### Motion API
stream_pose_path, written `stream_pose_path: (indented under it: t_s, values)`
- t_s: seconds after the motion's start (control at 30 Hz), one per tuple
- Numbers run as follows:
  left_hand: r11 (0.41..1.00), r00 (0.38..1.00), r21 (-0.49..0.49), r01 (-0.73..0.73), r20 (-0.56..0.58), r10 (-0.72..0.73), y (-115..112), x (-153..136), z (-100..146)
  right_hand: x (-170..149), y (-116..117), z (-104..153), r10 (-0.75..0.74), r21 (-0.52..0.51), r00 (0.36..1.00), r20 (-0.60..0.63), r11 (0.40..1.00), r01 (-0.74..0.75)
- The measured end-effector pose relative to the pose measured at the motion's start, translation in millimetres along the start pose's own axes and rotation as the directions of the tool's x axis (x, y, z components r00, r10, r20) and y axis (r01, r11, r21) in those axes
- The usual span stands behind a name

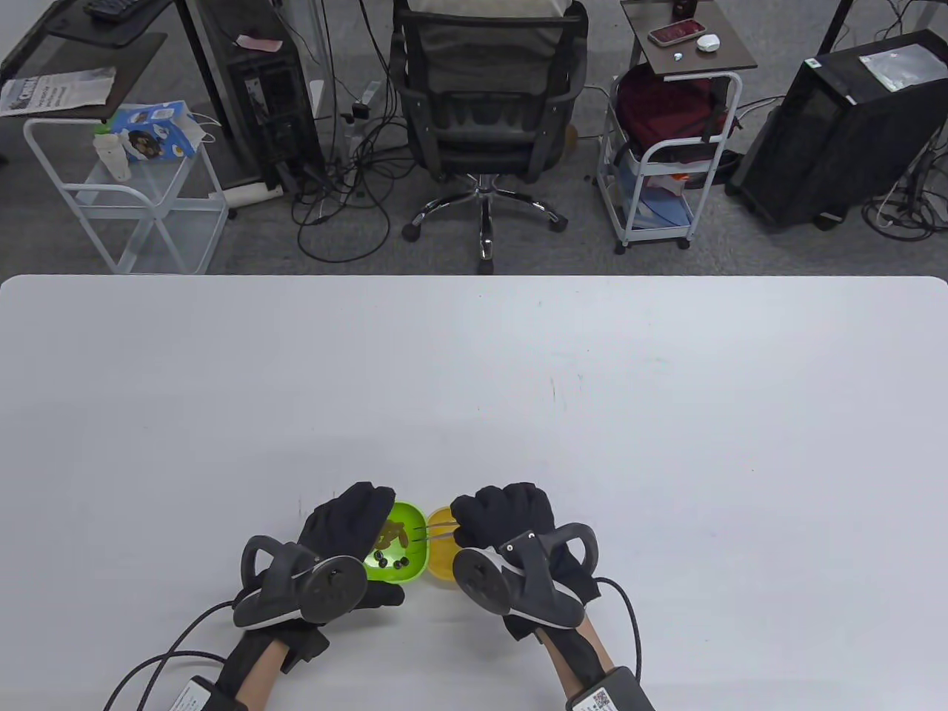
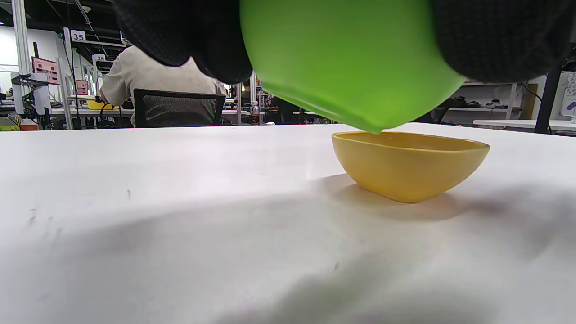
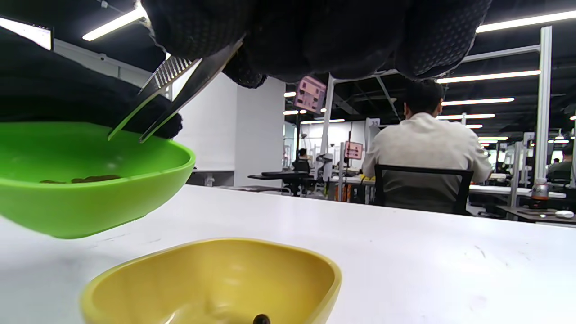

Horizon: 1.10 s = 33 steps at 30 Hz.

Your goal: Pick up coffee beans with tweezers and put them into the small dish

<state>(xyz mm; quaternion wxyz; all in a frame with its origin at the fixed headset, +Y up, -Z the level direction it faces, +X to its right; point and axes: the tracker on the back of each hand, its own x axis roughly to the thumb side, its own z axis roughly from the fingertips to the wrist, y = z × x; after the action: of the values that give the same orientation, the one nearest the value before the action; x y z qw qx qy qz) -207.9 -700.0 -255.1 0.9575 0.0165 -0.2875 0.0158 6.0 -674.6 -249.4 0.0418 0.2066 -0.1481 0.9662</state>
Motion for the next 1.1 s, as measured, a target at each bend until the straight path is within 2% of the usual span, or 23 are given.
stream_pose_path:
  t_s: [0.47,0.77,1.1]
  values:
    - [1.000,1.000,0.001,0.004,0.002,-0.004,0.0,0.7,-0.3,21.5,11.2,-2.5,0.076,0.046,0.994,0.073,0.996,-0.079]
    - [1.000,1.000,0.000,0.012,0.002,-0.012,-0.5,0.8,-0.5,38.4,16.2,-2.8,0.196,0.046,0.973,0.122,0.978,-0.202]
    - [1.000,1.000,-0.003,0.010,0.002,-0.010,-0.6,1.0,-0.9,40.8,14.8,-3.6,0.229,0.054,0.965,0.124,0.970,-0.237]
